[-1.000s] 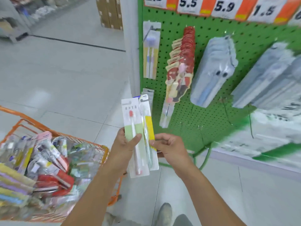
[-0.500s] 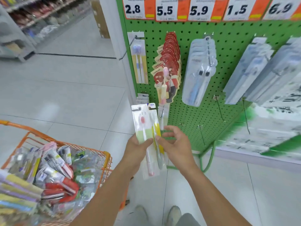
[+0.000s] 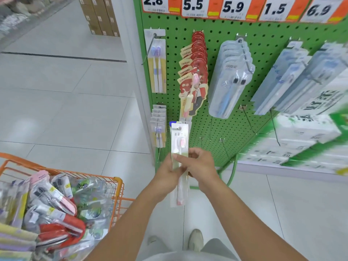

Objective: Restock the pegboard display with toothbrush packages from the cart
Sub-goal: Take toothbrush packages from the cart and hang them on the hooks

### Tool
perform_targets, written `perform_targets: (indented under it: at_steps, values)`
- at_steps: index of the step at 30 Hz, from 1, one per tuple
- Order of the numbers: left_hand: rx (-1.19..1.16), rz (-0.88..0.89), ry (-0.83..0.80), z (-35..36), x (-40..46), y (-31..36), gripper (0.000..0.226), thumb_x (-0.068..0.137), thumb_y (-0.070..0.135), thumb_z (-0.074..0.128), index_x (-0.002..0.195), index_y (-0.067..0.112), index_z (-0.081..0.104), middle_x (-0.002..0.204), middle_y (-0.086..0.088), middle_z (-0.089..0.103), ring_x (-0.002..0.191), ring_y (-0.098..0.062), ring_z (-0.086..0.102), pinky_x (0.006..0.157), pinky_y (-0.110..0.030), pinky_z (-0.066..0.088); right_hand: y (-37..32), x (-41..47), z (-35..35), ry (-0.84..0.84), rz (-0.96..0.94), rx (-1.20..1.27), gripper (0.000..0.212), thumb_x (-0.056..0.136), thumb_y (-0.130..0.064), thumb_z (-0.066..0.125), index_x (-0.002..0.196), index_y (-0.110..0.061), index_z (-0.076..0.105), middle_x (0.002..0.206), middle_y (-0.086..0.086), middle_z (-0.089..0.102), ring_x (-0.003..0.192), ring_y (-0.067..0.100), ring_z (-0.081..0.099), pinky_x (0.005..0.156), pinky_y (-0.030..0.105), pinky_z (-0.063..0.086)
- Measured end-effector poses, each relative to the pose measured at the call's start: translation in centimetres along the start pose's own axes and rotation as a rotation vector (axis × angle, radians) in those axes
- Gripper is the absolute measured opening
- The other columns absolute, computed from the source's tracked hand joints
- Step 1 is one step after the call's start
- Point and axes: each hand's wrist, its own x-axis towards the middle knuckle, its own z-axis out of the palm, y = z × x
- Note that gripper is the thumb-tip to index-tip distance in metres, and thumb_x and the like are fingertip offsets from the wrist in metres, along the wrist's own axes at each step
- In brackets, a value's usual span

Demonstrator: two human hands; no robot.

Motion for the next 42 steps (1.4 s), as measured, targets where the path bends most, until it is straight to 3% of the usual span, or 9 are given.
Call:
perform_targets:
  at_steps: [4, 9, 12, 15, 19, 25, 29, 35, 42]
  values:
    - [-0.063, -0.038, -0.028, -2.1, 0.5, -1.3, 0.054, 0.091, 0.028, 0.072, 0.138, 0.035, 0.047, 0.137, 0.013, 0.061, 0.131, -0.007, 0.053, 0.111, -0.039, 0.043, 0.4, 1.0, 0.1, -0.029, 0.117, 0.011, 0.027, 0.080, -0.021, 0.085, 0.082, -0.009, 0.061, 0.076, 0.006, 0.063, 0.066, 0.021, 0.062, 0.069, 0.045, 0.060]
    - [-0.414, -0.209, 0.047, -4.3, 0.4, -2.5, 0.030, 0.103, 0.024, 0.055, 0.132, 0.022, 0.058, 0.123, -0.005, 0.071, 0.114, -0.026, 0.068, 0.100, -0.051, 0.052, 2.0, 1.5, -0.1, -0.098, 0.208, 0.161, 0.017, 0.094, -0.014, 0.070, 0.110, -0.007, 0.070, 0.098, 0.011, 0.077, 0.078, 0.024, 0.073, 0.065, 0.037, 0.061]
    - [-0.364, -0.220, 0.273, -5.3, 0.7, -3.5, 0.021, 0.104, 0.013, 0.051, 0.122, 0.008, 0.061, 0.097, -0.012, 0.076, 0.080, -0.017, 0.075, 0.072, -0.030, 0.061, 3.0, 2.5, -0.6, -0.072, 0.197, 0.116, 0.015, 0.096, -0.015, 0.067, 0.111, -0.013, 0.071, 0.099, 0.006, 0.077, 0.083, 0.021, 0.074, 0.066, 0.034, 0.059]
    - [-0.224, -0.204, 0.388, -6.6, 0.9, -4.0, 0.013, 0.101, 0.011, 0.056, 0.099, 0.018, 0.065, 0.073, 0.008, 0.073, 0.058, 0.004, 0.066, 0.053, -0.010, 0.049, 4.0, 5.4, -1.0, -0.028, 0.202, 0.013, 0.011, 0.099, -0.017, 0.064, 0.108, -0.018, 0.071, 0.103, 0.001, 0.075, 0.093, 0.020, 0.071, 0.070, 0.031, 0.057]
    - [-0.136, -0.211, 0.381, -7.7, 1.5, -4.1, 0.008, 0.098, 0.020, 0.063, 0.097, 0.017, 0.071, 0.085, -0.012, 0.071, 0.072, -0.019, 0.063, 0.065, -0.027, 0.051, 5.0, 10.1, -0.4, -0.095, 0.174, -0.140, 0.011, 0.099, -0.019, 0.064, 0.108, -0.018, 0.070, 0.101, -0.003, 0.071, 0.085, 0.012, 0.062, 0.089, 0.036, 0.054]
    - [-0.096, -0.214, 0.356, -7.2, 2.5, -3.1, 0.011, 0.099, 0.021, 0.062, 0.105, 0.017, 0.069, 0.098, -0.011, 0.075, 0.082, -0.020, 0.067, 0.077, -0.034, 0.052, 7.0, 13.6, 0.3, -0.186, 0.139, -0.210, 0.010, 0.097, -0.019, 0.067, 0.106, -0.020, 0.069, 0.101, -0.002, 0.071, 0.101, 0.024, 0.067, 0.100, 0.043, 0.054]
    - [-0.086, -0.216, 0.361, -6.7, 3.3, -2.3, 0.009, 0.098, 0.024, 0.063, 0.104, 0.020, 0.068, 0.094, -0.003, 0.077, 0.085, -0.023, 0.072, 0.079, -0.038, 0.057, 7.5, 13.9, -0.3, -0.196, 0.081, -0.163, 0.011, 0.097, -0.017, 0.067, 0.107, -0.021, 0.071, 0.091, -0.011, 0.071, 0.085, 0.009, 0.065, 0.081, 0.025, 0.052]
    - [-0.093, -0.208, 0.366, -6.1, 4.0, -1.7, 0.010, 0.100, 0.023, 0.060, 0.105, 0.018, 0.067, 0.092, -0.001, 0.076, 0.082, -0.019, 0.071, 0.070, -0.029, 0.054, 8.0, 14.4, -1.0, -0.212, 0.052, -0.092, 0.013, 0.097, -0.017, 0.066, 0.102, -0.026, 0.074, 0.101, -0.006, 0.077, 0.090, 0.012, 0.067, 0.085, 0.029, 0.052]
    - [-0.083, -0.228, 0.366, -5.6, 4.5, -1.8, 0.012, 0.099, 0.026, 0.061, 0.109, 0.021, 0.067, 0.100, -0.001, 0.077, 0.095, -0.027, 0.073, 0.089, -0.047, 0.058, 8.1, 14.7, -1.4, -0.227, 0.014, -0.105, 0.014, 0.098, -0.018, 0.065, 0.106, -0.026, 0.073, 0.098, -0.008, 0.076, 0.082, 0.007, 0.063, 0.077, 0.023, 0.049]
